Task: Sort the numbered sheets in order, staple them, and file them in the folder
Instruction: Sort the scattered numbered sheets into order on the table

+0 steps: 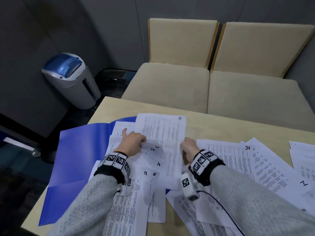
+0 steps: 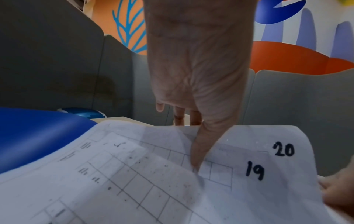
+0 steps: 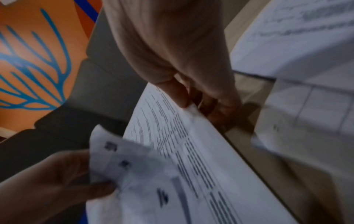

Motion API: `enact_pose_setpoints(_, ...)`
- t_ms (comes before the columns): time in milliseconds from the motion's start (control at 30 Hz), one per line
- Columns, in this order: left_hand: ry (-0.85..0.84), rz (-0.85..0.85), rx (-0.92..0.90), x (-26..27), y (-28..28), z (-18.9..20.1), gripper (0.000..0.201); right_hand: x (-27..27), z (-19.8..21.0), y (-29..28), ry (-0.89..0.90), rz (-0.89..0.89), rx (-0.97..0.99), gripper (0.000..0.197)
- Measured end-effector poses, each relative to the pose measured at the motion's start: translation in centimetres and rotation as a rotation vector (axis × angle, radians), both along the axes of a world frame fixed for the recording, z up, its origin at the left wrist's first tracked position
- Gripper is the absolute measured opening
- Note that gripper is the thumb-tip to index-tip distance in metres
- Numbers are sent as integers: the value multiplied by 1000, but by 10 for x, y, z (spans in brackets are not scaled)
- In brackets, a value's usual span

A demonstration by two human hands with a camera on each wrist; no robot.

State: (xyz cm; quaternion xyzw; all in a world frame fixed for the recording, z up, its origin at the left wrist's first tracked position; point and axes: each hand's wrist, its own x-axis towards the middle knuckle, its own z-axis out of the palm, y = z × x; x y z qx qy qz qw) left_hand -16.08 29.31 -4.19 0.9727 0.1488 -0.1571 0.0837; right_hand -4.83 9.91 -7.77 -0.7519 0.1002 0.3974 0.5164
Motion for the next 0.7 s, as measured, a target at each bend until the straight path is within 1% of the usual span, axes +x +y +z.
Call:
enact_pose_setpoints(67,-8,8,-7,-1,1,0,23,-17,1,9,39,139,-67,24)
enact_pose_setpoints(100,-8,15,-8,-2,1,-1,23,-23,0,12,39,197,-92,22)
enact_pose_setpoints(200,-20,28,-6,-3,1,-4,22,-35,-6,20,44,353,-134,25)
enact_pose_setpoints(267,-20,23,17,-4,1,-6,21,-42,-7,24,27,407,-134,26)
enact_pose_setpoints(367,-25,22,49,-3,1,-10,19,-47,-4,29,-79,460,-185,20)
enact_pose_setpoints(400,-35,26,53,-3,1,-13,19,-47,-3,30,-121,505,-211,20)
enact_pose_setpoints(500,-75,26,68,-2,1,-18,24,-45,-4,33,-256,745,-294,24)
enact_pose_setpoints(567,-86,1,74,0,0,-21,24,-43,-5,32,-322,827,-301,24)
enact_pose_setpoints(633,-92,-20,49,1,0,-23,20,-42,-6,30,-403,930,-319,29)
enact_pose_setpoints(700,-124,-29,14,1,2,-25,20,-41,-7,28,-438,984,-280,30)
